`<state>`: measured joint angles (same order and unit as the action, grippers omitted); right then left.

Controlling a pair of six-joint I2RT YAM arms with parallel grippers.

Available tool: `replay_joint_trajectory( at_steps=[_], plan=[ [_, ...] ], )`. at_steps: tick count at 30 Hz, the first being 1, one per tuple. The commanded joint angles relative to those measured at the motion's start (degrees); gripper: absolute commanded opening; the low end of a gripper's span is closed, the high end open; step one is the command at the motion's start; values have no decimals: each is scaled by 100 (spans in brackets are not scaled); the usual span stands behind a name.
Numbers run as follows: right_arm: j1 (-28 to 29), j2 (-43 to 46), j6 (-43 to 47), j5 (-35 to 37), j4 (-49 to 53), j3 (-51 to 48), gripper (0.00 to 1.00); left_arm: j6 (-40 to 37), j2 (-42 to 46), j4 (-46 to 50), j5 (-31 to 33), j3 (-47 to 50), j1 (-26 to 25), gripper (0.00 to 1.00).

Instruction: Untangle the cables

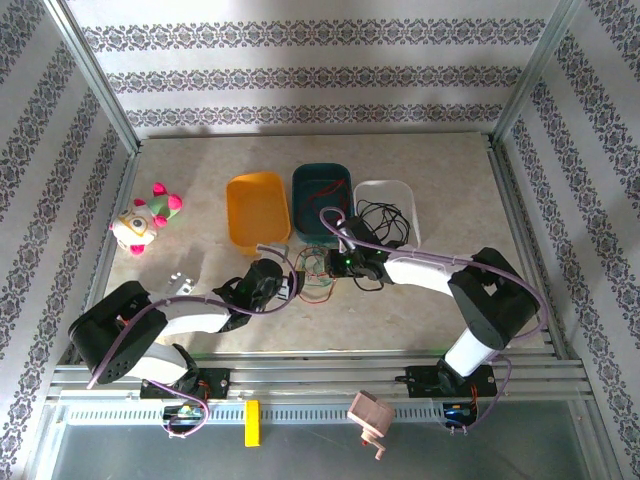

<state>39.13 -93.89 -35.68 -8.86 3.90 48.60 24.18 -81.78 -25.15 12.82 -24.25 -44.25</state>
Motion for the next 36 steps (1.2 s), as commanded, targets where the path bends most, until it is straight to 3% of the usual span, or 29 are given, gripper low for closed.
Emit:
replay_joint_trajectory(
  at_steps=[1,9,17,20,24,26,36],
  plan=[
    [26,-95,136,2,269,253,28,-131,-233,-174,-320,-296,-39,82],
    [60,109,127,308,250,133,33,-213,-669,-205,-596,-655,-40,85],
    [86,106,77,413,-76,109,32,-80,-943,-7,-309,-826,-44,87],
    [127,-18,130,385,-91,222,27,-69,-993,58,-306,-878,-48,87],
    [195,-39,149,478,-123,258,9,-57,-1106,113,-276,-953,-48,86],
    [226,26,153,551,-158,206,3,-48,-1195,155,-256,-1010,-46,81],
    [288,824,246,873,-432,-127,0,-82,-1639,382,-257,-1351,-40,69]
  ],
)
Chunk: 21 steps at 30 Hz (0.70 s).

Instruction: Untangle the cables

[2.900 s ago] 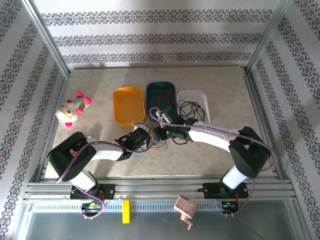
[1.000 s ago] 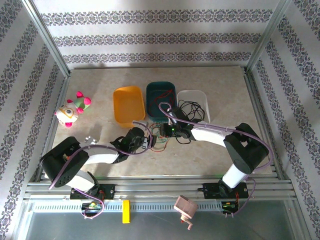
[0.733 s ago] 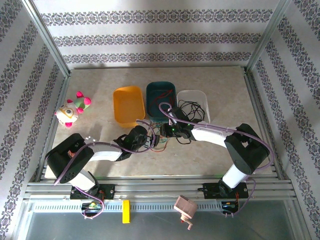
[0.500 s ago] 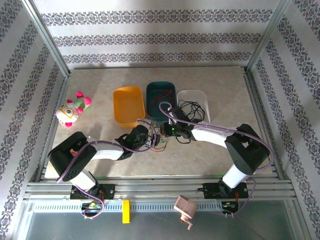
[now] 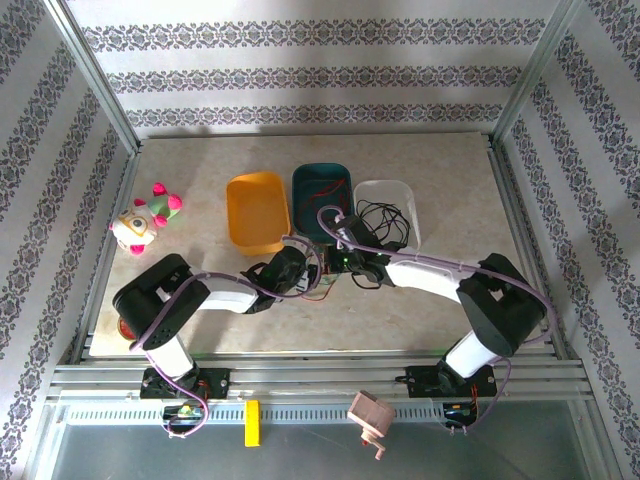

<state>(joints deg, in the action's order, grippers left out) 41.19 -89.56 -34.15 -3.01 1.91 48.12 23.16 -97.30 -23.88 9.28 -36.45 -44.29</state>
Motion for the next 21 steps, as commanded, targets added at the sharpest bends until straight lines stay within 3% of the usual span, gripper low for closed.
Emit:
replay_joint_trajectory(
  at_steps=[1,16,21],
  plan=[
    [89,530,85,353,-248,-105,0,26,-103,272,101,-143,-41,69],
    [-313,2338,-854,906,-594,-297,0,-16,-211,305,110,-170,-40,69],
    [-366,2853,-973,1402,-589,-432,0,-44,-242,331,79,-196,-36,69]
  ],
)
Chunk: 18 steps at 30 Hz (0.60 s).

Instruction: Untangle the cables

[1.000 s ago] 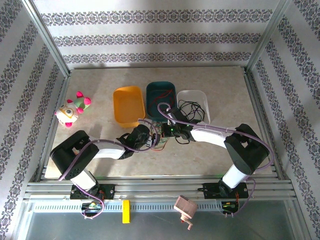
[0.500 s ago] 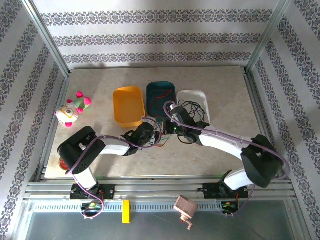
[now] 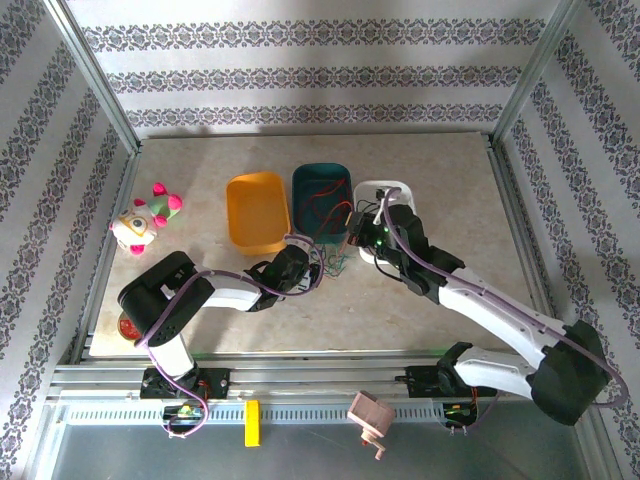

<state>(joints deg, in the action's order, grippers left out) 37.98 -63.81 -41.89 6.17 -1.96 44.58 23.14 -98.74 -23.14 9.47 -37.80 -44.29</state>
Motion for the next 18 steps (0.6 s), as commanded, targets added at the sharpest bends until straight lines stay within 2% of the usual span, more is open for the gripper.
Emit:
replay_joint_trajectory(
  at_steps=[1,9,18],
  plan=[
    [-45,402,-175,646,-163,-89,0,-38,-99,253,59,-61,-40,69],
    [-63,1408,211,2239,84,-164,0,-46,-97,257,72,-43,-36,68],
    [-274,1913,772,2220,2,92,0,-60,-118,248,85,-34,-36,67]
  ],
)
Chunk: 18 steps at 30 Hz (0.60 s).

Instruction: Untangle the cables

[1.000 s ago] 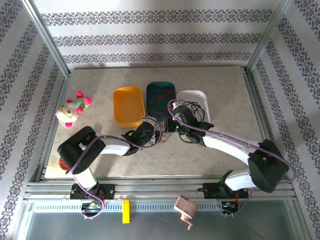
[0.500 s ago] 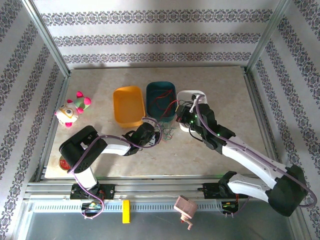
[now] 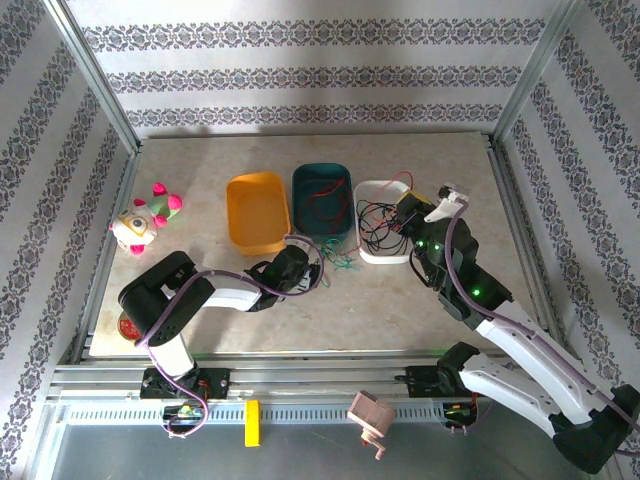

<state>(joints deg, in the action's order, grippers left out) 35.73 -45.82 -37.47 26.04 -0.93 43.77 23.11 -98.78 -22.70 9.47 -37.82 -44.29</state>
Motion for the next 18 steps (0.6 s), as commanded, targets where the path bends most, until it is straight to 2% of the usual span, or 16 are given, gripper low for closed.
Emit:
replay_joint_trajectory(
  at_steps=[1,9,13,18],
  plan=[
    [-57,149,397,289,-100,204,0,-55,-104,213,92,-31,-36,67],
    [-71,385,949,1315,99,393,0,-35,-106,238,145,-40,-36,60],
    [-61,449,883,1955,399,422,0,-28,-108,248,159,-41,-36,54],
    [-65,521,1158,2579,442,453,1,-5,-122,292,243,-41,-36,53]
  ],
)
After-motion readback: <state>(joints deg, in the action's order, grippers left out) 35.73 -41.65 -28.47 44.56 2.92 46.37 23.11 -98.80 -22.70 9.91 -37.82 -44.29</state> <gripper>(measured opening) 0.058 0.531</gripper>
